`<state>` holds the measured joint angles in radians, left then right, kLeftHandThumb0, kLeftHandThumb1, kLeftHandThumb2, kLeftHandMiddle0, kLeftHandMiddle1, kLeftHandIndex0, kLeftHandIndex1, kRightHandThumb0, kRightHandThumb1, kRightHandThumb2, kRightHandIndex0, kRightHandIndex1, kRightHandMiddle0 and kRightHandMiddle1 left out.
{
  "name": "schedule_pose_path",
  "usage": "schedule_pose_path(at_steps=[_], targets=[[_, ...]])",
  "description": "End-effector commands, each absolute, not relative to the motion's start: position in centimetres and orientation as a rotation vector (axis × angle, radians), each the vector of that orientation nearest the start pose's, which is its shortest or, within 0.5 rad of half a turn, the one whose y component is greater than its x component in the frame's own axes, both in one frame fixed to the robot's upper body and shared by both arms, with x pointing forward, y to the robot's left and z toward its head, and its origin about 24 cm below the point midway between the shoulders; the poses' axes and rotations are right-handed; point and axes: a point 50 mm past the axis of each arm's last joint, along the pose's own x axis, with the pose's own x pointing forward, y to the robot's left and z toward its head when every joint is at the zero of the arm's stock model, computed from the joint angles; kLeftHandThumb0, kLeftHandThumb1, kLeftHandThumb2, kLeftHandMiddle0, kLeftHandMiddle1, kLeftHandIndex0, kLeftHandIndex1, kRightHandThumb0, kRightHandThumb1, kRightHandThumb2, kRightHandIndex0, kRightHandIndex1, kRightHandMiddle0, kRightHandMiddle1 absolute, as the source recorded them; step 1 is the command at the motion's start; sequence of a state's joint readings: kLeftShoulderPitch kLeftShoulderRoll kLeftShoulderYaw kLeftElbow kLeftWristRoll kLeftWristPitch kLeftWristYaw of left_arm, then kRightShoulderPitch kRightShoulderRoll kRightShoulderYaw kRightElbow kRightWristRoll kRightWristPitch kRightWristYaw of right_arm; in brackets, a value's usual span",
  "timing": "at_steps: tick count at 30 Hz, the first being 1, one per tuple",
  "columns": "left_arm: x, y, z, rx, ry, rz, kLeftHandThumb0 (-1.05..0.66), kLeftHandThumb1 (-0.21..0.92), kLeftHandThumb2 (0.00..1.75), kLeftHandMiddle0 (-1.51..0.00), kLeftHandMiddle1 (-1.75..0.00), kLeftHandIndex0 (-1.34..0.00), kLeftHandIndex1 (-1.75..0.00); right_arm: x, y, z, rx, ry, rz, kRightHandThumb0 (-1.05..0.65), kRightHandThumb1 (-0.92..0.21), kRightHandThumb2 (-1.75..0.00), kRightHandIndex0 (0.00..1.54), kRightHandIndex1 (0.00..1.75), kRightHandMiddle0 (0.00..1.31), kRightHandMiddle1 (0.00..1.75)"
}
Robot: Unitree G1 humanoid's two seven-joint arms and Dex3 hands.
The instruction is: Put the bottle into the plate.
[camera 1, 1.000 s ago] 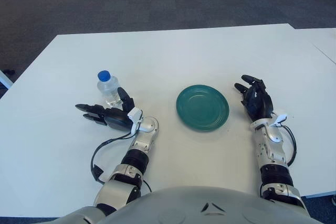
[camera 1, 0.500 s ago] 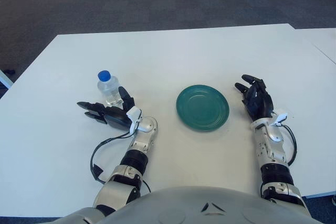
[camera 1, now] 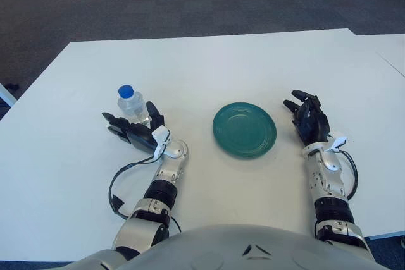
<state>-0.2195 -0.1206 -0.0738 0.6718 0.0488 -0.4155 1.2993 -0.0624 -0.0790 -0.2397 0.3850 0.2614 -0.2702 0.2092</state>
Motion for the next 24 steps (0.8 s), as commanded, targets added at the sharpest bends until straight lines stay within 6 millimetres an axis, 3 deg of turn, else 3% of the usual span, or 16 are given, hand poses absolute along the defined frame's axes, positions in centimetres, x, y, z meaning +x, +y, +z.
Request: schedule_pose_path(at_steps=[1, 8, 14, 24], targets=[[22.2, 9.5, -4.1, -0.066, 0.34, 1.062, -1.05, 0.92, 0.51, -0.16, 0.0, 0.0, -0.41, 24.0, -21.2, -1.5, 0.212, 0.082, -0.104, -0.52, -0.9, -0.83, 0.56, 0.9, 0.23, 1.16], [22.4, 10.2, -4.2, -0.039, 0.365, 1.03, -1.05, 0.92, 0.52, -0.14, 0.0, 0.0, -0.33, 23.8, -20.8, -1.5, 0.213, 0.091, -0.098, -0.52, -0.89, -0.83, 0.55, 0.91, 0.21, 1.15], [23.8, 12.5, -4.1, 0.025, 0.346, 1.003, -1.05, 0.92, 0.5, -0.14, 0.0, 0.0, -0.33, 23.7, -20.5, -1.5, 0.229, 0.092, -0.091, -0.52, -0.88, -0.83, 0.56, 0.93, 0.21, 1.15], [23.6, 13.4, -3.2, 0.065, 0.289, 0.978, -1.05, 0.92, 0.4, -0.15, 0.0, 0.0, -0.36, 23.4, -20.3, -1.8, 0.246, 0.105, -0.103, -0.51, -0.85, -0.86, 0.56, 0.96, 0.2, 1.15]])
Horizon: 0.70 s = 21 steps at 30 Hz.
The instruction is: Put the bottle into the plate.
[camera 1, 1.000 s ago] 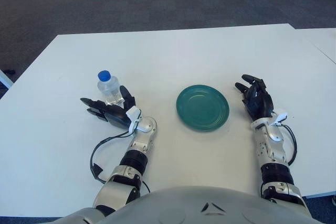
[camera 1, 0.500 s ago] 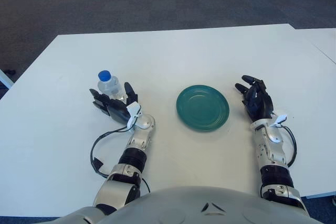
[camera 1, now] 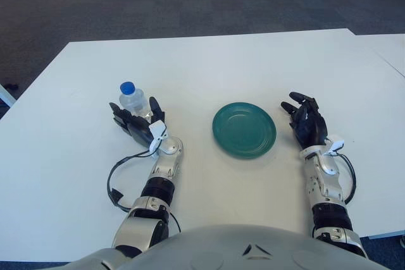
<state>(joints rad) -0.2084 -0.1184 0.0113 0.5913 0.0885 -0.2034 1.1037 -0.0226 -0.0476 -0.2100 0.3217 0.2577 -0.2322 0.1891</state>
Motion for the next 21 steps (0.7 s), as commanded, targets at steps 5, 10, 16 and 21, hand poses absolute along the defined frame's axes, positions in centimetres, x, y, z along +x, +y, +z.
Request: schedule_pose_path(at_steps=[5, 10, 16, 21], targets=[[23.7, 14.5, -3.3, 0.091, 0.297, 0.961, -1.05, 0.92, 0.36, -0.16, -0.01, 0.0, -0.38, 23.3, -20.2, -2.0, 0.261, 0.108, -0.105, -0.5, -0.84, -0.86, 0.55, 0.96, 0.19, 1.15], [24.3, 17.0, -4.4, 0.128, 0.331, 0.951, -1.05, 0.92, 0.3, -0.22, -0.03, 0.0, -0.48, 23.3, -20.4, -2.2, 0.268, 0.103, -0.106, -0.5, -0.83, -0.87, 0.54, 0.95, 0.19, 1.16], [25.6, 18.7, -4.3, 0.117, 0.324, 0.968, -0.99, 0.92, 0.19, -0.24, -0.38, 0.0, -0.66, 23.2, -20.7, -2.5, 0.256, 0.1, -0.108, -0.5, -0.84, -0.87, 0.52, 0.94, 0.2, 1.17], [27.8, 20.5, -2.7, 0.141, 0.263, 0.928, -0.9, 0.91, 0.11, -0.28, -1.32, -0.06, -1.37, 23.2, -21.1, -3.0, 0.262, 0.103, -0.111, -0.5, -0.84, -0.87, 0.52, 0.93, 0.19, 1.17]])
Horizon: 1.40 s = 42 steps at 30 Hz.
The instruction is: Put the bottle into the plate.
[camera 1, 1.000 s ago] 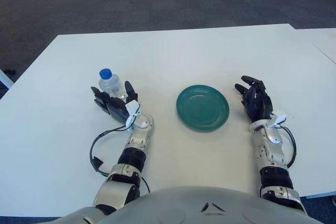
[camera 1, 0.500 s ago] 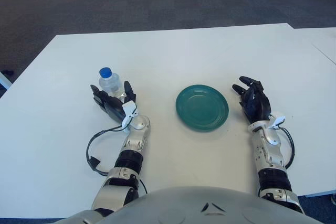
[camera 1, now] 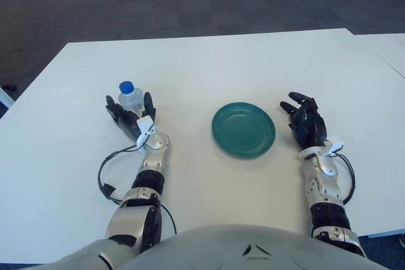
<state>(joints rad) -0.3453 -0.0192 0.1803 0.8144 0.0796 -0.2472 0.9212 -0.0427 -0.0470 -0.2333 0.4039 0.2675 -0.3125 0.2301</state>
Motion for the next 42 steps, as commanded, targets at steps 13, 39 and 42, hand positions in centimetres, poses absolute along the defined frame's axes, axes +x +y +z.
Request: schedule_pose_path(at_steps=[13, 39, 42], targets=[[30.5, 21.5, -2.4, 0.157, 0.322, 0.71, -0.5, 0.25, 1.38, -1.11, -1.74, -0.66, -1.74, 22.0, -21.9, -3.9, 0.26, 0.096, -0.098, -0.57, -0.92, -0.78, 0.51, 0.94, 0.17, 1.21], [27.9, 19.3, -3.6, 0.143, 0.181, 0.565, -0.51, 0.2, 1.46, -1.24, -1.75, -0.7, -1.75, 22.1, -21.2, -3.7, 0.25, 0.164, -0.121, -0.57, -0.92, -0.75, 0.58, 1.11, 0.2, 1.27], [27.5, 18.3, -3.4, 0.143, 0.148, 0.541, -0.51, 0.2, 1.46, -1.25, -1.75, -0.7, -1.75, 22.1, -21.0, -3.6, 0.246, 0.152, -0.113, -0.58, -0.92, -0.75, 0.59, 1.11, 0.2, 1.27]])
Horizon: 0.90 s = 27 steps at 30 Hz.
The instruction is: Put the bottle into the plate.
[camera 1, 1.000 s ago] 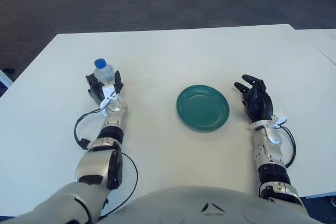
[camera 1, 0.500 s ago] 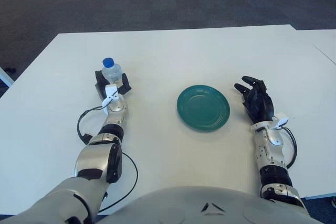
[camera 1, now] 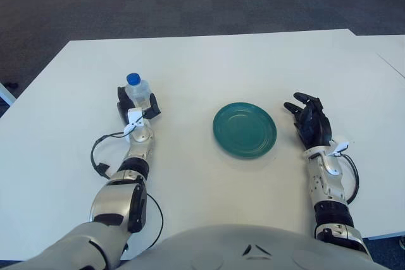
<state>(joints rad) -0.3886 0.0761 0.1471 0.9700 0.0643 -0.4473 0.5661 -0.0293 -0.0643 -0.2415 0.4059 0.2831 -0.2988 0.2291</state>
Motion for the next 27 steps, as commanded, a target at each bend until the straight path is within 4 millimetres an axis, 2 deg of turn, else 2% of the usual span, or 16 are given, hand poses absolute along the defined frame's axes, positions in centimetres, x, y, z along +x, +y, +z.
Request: schedule_pose_path(at_steps=[1, 4, 7, 17, 24, 27], targets=[[27.3, 17.7, -3.1, 0.143, 0.123, 0.524, -0.51, 0.2, 1.46, -1.25, -1.75, -0.7, -1.75, 22.1, -20.8, -3.6, 0.245, 0.147, -0.108, -0.58, -0.92, -0.75, 0.58, 1.11, 0.2, 1.27], [27.0, 16.2, -1.9, 0.146, 0.056, 0.487, -0.51, 0.2, 1.45, -1.25, -1.75, -0.7, -1.75, 22.2, -20.6, -3.7, 0.246, 0.144, -0.1, -0.58, -0.92, -0.77, 0.58, 1.1, 0.2, 1.27], [26.9, 14.5, 0.5, 0.161, -0.052, 0.451, -0.51, 0.21, 1.45, -1.25, -1.75, -0.69, -1.75, 22.3, -20.2, -3.8, 0.248, 0.148, -0.094, -0.58, -0.92, -0.78, 0.57, 1.1, 0.2, 1.27], [26.0, 12.2, 5.3, 0.201, -0.188, 0.342, -0.5, 0.22, 1.43, -1.25, -1.75, -0.68, -1.75, 22.1, -19.7, -3.9, 0.256, 0.144, -0.084, -0.56, -0.92, -0.8, 0.56, 1.11, 0.18, 1.26], [25.3, 11.2, 6.5, 0.264, -0.209, 0.273, -0.5, 0.23, 1.41, -1.25, -1.75, -0.67, -1.75, 22.0, -19.4, -3.9, 0.241, 0.131, -0.087, -0.58, -0.92, -0.82, 0.54, 1.15, 0.17, 1.3], [25.8, 10.1, 7.0, 0.273, -0.234, 0.231, -0.5, 0.24, 1.41, -1.24, -1.75, -0.67, -1.75, 22.2, -19.5, -4.0, 0.243, 0.144, -0.097, -0.58, -0.92, -0.82, 0.53, 1.14, 0.16, 1.3]])
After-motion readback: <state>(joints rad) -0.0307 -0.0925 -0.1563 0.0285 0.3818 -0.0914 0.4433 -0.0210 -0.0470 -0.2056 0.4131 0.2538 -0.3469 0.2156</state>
